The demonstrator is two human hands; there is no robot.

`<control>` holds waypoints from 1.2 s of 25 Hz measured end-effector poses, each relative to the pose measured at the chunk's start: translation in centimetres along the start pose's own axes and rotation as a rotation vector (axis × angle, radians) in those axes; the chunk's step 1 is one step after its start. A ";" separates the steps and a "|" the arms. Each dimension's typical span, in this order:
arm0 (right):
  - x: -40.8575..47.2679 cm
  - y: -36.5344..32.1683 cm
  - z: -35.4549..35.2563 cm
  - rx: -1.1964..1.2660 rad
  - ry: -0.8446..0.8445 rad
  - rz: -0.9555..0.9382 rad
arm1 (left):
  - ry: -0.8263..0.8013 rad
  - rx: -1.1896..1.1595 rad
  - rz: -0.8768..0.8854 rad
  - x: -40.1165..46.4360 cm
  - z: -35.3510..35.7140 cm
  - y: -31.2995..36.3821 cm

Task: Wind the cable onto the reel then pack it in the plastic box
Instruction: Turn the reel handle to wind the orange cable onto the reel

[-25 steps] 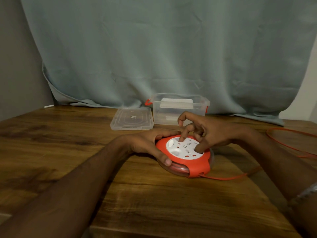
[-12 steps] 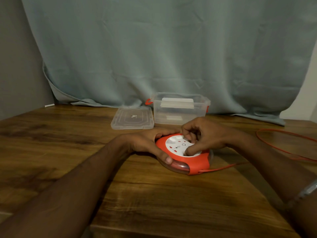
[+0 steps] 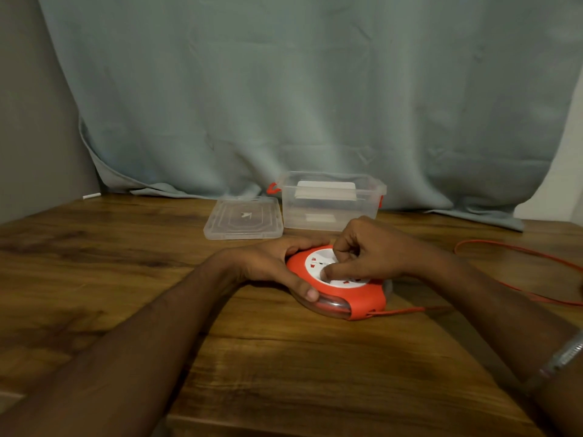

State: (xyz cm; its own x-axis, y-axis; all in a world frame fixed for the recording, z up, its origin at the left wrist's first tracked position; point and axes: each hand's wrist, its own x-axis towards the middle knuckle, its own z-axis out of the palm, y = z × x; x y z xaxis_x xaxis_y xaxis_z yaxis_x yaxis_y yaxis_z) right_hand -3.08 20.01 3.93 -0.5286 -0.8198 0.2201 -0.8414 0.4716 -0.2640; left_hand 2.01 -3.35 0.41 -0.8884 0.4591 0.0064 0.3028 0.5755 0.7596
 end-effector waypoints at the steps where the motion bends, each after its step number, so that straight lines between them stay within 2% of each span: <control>1: -0.1 -0.1 -0.3 0.010 0.014 -0.007 | -0.004 -0.014 0.011 0.1 0.0 -0.1; 4: -0.4 0.2 -1.1 0.120 -0.016 -0.014 | -0.019 -0.025 0.001 0.0 0.0 0.0; 9: -0.4 1.9 -1.7 0.282 -0.222 0.023 | -0.053 -0.008 -0.010 0.0 -0.1 -0.1; 13: -0.7 2.2 -2.0 0.350 -0.260 0.083 | -0.068 0.010 -0.024 -0.1 -0.2 -0.2; 22: -1.0 1.7 -1.5 0.248 -0.134 0.097 | -0.042 0.021 -0.076 -0.4 -0.2 0.2; 30: -0.3 0.9 -0.4 0.071 -0.035 0.116 | -0.018 0.005 -0.050 -0.1 -0.2 -0.2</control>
State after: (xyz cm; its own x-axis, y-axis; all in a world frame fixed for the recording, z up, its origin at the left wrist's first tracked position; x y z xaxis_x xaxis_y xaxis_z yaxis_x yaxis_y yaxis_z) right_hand -3.75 20.85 3.98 -0.6169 -0.7723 0.1516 -0.7637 0.5409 -0.3523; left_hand 1.99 -3.67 0.35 -0.8961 0.4417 -0.0427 0.2602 0.6009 0.7557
